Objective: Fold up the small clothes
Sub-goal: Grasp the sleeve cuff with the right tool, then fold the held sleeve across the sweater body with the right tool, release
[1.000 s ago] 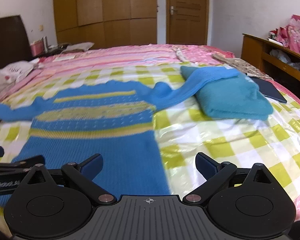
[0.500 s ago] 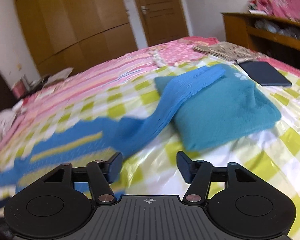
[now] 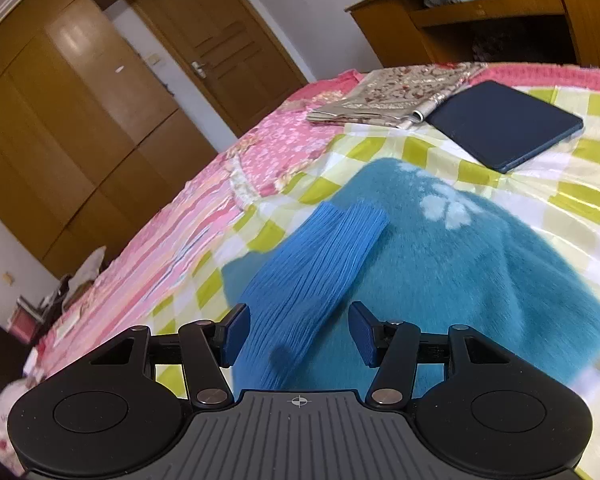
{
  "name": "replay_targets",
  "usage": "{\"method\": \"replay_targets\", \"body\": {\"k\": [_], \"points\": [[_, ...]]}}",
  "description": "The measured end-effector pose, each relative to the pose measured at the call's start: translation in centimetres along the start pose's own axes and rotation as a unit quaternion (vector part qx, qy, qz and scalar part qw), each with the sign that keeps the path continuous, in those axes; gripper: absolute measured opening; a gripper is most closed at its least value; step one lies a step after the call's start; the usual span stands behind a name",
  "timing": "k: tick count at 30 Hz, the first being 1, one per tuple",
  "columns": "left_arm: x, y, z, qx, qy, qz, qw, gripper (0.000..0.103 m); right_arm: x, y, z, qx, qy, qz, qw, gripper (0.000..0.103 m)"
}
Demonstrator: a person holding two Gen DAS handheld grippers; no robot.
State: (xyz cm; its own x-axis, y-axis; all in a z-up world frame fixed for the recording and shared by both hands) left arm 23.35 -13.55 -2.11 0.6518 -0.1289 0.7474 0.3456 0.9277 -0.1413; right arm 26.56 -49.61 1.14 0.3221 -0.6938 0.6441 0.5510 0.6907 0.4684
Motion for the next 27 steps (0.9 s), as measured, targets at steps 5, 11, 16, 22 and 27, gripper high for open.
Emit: {"method": "replay_targets", "body": {"k": [5,11,16,22,27], "points": [[-1.3,0.8,0.0,-0.002,0.014,0.015,0.9998,0.084,0.2,0.2,-2.0,-0.005,0.003,-0.014,1.000,0.025],[-3.1,3.3,2.9,0.017,0.016,0.014,0.9996,0.084,-0.3,3.6,1.2,0.037,-0.018,0.011,0.999,0.009],[-3.9,6.5,6.0,0.025,-0.006,0.033,0.9991,0.084,-3.6,12.9,7.2,0.113,-0.040,0.098,0.988,0.008],[-5.6,12.1,9.4,0.049,-0.021,0.051,0.9973,0.084,-16.8,26.5,8.5,0.179,0.012,0.277,0.944,0.008],[-7.3,16.8,11.3,0.084,-0.031,0.073,0.9933,0.084,-31.7,32.0,7.0,0.191,0.054,0.451,0.870,0.008]]}}
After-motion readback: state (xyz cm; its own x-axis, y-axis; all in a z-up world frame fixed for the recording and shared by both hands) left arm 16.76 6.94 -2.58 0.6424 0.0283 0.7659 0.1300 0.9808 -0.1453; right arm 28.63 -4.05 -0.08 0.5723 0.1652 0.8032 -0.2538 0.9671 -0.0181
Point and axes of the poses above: each gripper's, at about its wrist camera, not at the fingertips, and z roughly against the way its jaws point, y to its left, x to its top, the point moved 7 cm from there along -z, roughly the way its jaws point, and after that the axes turned 8 degrees about -x, right-handed, at the moved point
